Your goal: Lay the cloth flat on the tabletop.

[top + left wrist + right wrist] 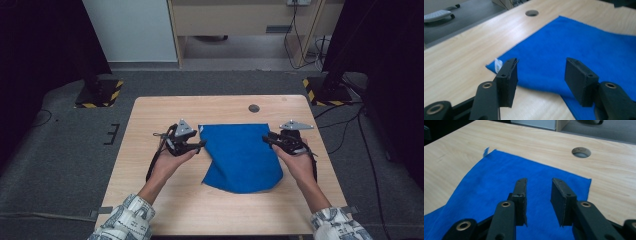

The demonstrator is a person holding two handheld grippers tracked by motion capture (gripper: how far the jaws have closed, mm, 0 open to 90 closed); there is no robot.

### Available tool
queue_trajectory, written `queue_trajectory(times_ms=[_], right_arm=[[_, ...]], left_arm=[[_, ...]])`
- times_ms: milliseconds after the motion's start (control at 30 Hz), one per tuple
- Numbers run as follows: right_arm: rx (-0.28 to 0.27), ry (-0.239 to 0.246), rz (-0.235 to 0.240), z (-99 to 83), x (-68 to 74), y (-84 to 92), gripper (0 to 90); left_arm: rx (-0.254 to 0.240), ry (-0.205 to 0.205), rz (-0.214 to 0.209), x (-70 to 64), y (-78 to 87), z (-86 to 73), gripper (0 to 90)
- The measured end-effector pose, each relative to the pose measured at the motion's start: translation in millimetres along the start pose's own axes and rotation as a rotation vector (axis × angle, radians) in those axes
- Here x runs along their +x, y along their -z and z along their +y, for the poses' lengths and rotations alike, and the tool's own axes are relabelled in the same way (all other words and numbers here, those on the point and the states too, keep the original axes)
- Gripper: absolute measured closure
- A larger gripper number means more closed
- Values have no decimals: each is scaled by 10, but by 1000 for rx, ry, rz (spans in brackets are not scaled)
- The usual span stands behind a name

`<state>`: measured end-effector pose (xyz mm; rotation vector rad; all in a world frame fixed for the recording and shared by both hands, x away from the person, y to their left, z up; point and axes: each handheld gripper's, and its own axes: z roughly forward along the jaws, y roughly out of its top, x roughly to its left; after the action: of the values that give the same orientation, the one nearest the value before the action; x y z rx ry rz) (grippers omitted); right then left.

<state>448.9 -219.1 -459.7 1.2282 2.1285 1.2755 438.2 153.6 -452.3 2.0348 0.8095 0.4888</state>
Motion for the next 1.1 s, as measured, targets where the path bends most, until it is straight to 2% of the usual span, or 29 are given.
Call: queue_trajectory(times_ms=[100, 133, 367, 500, 567, 700, 800, 967, 1033, 1100], right_arm=[[1, 15, 5, -43, 39, 26, 677], [4, 26, 13, -99, 84, 65, 691], [0, 48, 21, -248, 158, 186, 722], [0, 48, 18, -345, 169, 266, 725], [3, 42, 21, -411, 169, 306, 722], [26, 40, 19, -540, 164, 381, 704], [39, 45, 12, -599, 156, 444, 672], [32, 33, -2, -688, 128, 515, 616], [28, 6, 1, -717, 109, 528, 589], [35, -1, -4, -738, 98, 528, 565]], left_arm=[[1, 7, -6, -34, 9, -71, 436], [0, 23, -18, -55, 14, -127, 436], [12, 29, -29, -138, 36, -265, 441], [26, 21, -43, -208, 55, -347, 441], [39, 3, -45, -246, 58, -387, 441], [70, -34, -50, -325, 46, -476, 439], [78, -31, -61, -364, 31, -535, 435], [114, -41, -59, -415, -50, -629, 430], [124, -46, -58, -437, -69, -661, 427], [130, -45, -60, -442, -82, -680, 424]])
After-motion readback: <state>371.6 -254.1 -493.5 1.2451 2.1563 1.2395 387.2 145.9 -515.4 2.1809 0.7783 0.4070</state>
